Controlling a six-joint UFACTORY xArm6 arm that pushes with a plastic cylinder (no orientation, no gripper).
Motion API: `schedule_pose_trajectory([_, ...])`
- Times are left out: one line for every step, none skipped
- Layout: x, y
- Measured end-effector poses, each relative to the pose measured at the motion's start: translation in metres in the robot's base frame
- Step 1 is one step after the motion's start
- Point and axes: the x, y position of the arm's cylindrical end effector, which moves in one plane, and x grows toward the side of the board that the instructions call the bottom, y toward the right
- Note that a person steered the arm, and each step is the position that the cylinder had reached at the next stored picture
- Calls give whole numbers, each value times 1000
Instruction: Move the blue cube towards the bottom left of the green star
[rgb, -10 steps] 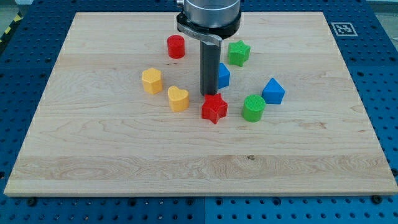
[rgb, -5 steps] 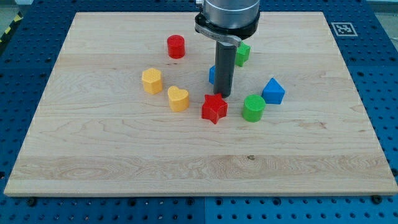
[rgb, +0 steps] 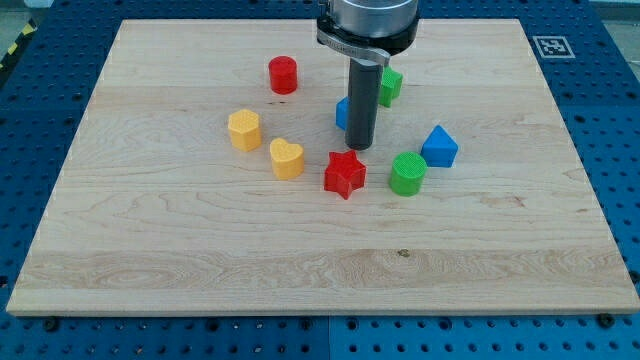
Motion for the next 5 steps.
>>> schedule_pose_trajectory([0, 0])
schedule_pose_trajectory([3, -4])
schedule_pose_trajectory([6, -11])
schedule_pose_trajectory([6, -24])
schedule_pose_trajectory([1, -29])
